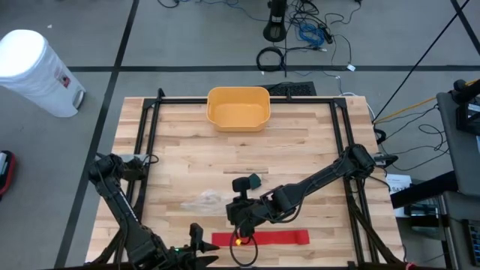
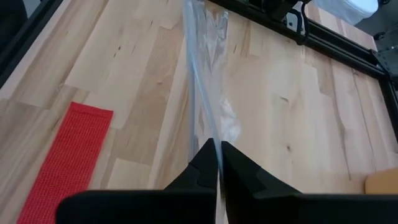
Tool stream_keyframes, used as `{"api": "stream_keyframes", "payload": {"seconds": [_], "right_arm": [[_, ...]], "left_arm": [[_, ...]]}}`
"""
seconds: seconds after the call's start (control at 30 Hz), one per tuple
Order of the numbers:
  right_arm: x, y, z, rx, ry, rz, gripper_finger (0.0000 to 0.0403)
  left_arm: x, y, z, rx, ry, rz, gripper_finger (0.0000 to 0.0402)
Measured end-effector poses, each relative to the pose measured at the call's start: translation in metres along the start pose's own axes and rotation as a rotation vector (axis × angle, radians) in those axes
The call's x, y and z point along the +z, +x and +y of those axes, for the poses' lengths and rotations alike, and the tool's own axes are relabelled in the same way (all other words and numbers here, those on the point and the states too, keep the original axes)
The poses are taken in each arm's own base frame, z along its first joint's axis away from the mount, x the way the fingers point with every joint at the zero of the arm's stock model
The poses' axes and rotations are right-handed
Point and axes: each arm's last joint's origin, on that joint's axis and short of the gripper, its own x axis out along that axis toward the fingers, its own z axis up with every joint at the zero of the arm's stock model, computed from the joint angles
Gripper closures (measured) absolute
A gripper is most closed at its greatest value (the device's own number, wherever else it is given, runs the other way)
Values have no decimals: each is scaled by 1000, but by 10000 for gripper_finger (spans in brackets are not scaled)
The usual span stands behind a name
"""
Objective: Roll bandage
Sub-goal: Open the transparent zip bag
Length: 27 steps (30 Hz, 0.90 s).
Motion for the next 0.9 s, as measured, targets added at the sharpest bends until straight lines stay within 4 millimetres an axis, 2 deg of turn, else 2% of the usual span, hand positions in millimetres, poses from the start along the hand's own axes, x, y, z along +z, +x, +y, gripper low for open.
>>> {"api": "stream_keyframes", "payload": {"seconds": [0.43, 0.63, 0.77, 0.9], "right_arm": [[0, 0, 2, 78, -49, 1, 403], [-5, 0, 2, 77, -37, 45, 403], [-3, 0, 1, 76, -23, 30, 403], [-1, 0, 2, 77, -16, 12, 403]], "left_arm": [[-11, 25, -8, 36, 75, 64, 262], [-7, 25, -11, 45, 130, 17, 263], [1, 24, -11, 121, 183, -52, 263], [1, 28, -4, 214, 216, -43, 263]]}}
